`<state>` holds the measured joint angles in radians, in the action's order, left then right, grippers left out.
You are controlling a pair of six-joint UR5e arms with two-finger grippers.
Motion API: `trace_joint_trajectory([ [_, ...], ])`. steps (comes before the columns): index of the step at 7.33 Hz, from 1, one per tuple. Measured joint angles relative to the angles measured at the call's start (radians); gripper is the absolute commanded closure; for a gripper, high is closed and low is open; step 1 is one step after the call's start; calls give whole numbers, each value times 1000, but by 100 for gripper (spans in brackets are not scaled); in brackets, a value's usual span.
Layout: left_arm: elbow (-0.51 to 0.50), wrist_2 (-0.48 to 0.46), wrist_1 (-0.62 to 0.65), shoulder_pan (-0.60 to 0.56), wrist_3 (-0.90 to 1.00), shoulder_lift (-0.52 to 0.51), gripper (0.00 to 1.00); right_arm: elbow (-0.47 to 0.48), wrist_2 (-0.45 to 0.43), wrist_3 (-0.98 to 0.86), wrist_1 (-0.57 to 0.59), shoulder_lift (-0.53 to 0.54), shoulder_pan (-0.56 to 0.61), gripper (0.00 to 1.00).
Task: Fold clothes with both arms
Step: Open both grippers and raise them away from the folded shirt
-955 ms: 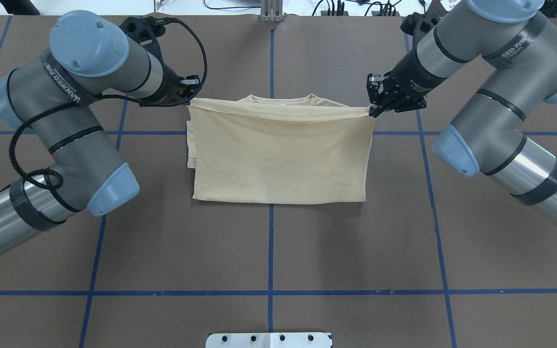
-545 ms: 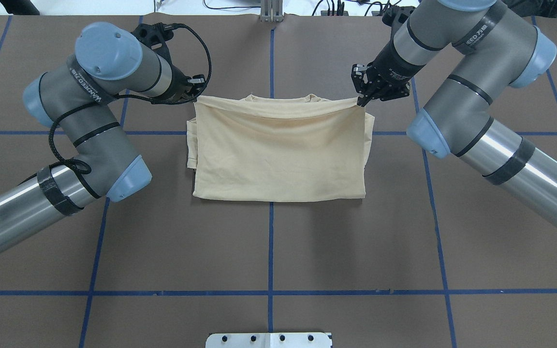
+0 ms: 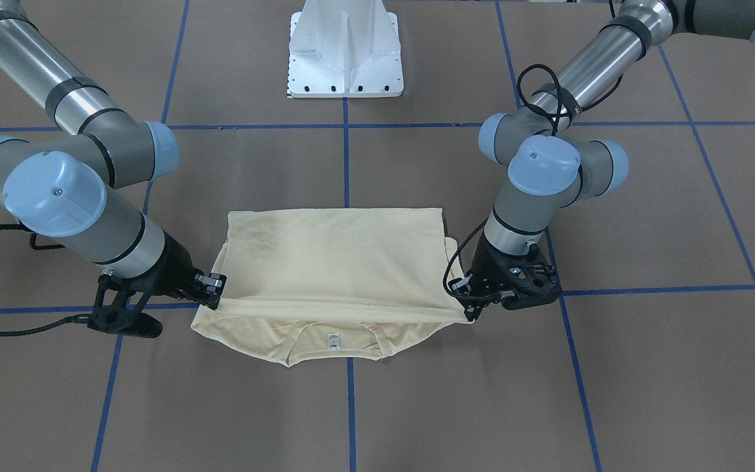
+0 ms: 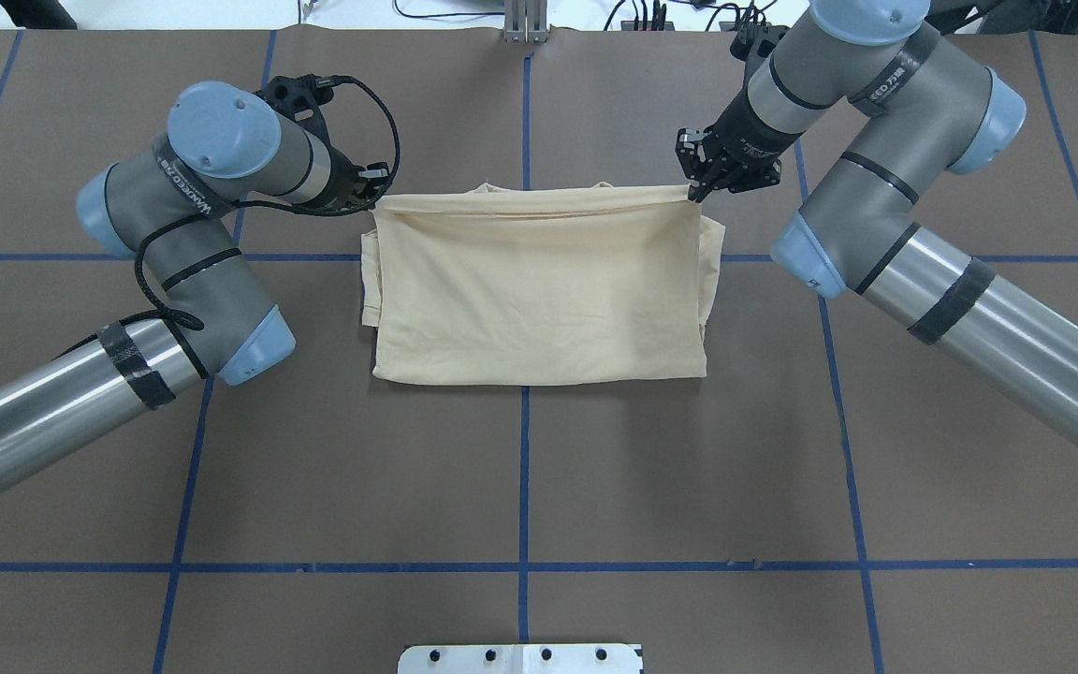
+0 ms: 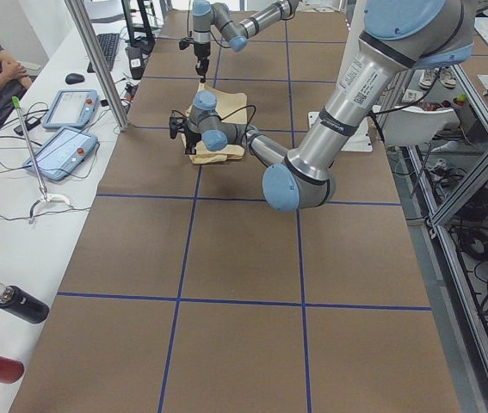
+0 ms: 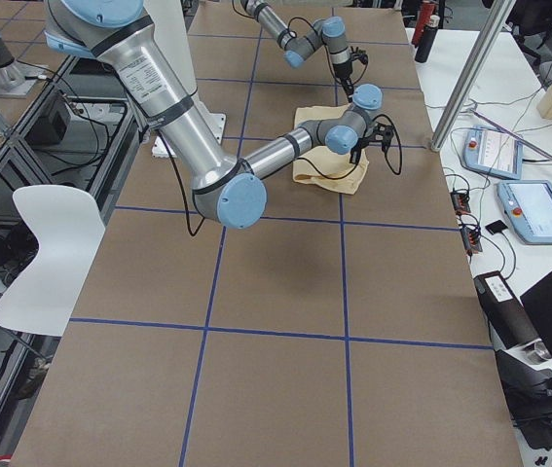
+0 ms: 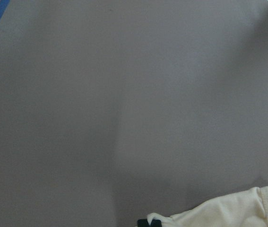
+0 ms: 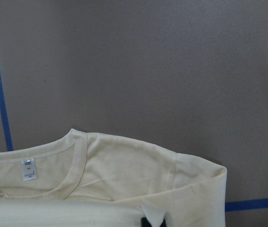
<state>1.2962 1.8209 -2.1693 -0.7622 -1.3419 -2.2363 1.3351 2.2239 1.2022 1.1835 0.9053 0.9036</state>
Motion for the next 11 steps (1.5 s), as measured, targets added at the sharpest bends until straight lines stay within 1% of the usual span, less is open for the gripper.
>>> trace_joint_trajectory([
  [2,-13,0,-9,3,-22,-21,100,-38,-4,0,-24,-13,0,100],
  [4,-10,0,-9,8,-31,-31,100,-43,-4,0,-38,-16,-1,100],
  [5,-9,0,-8,11,-32,-31,100,-43,-4,1,-52,-16,-1,68],
  [6,-8,0,-6,12,-31,-30,70,-45,-4,3,-58,-14,-1,1],
  [7,-5,1,-3,13,-29,-26,16,-49,-5,5,-61,-11,-2,0],
  [8,10,3,2,12,-20,-19,2,-54,-4,4,-62,-7,-1,0],
  [11,120,4,66,8,1,24,1,-50,25,-2,-63,-2,9,0],
])
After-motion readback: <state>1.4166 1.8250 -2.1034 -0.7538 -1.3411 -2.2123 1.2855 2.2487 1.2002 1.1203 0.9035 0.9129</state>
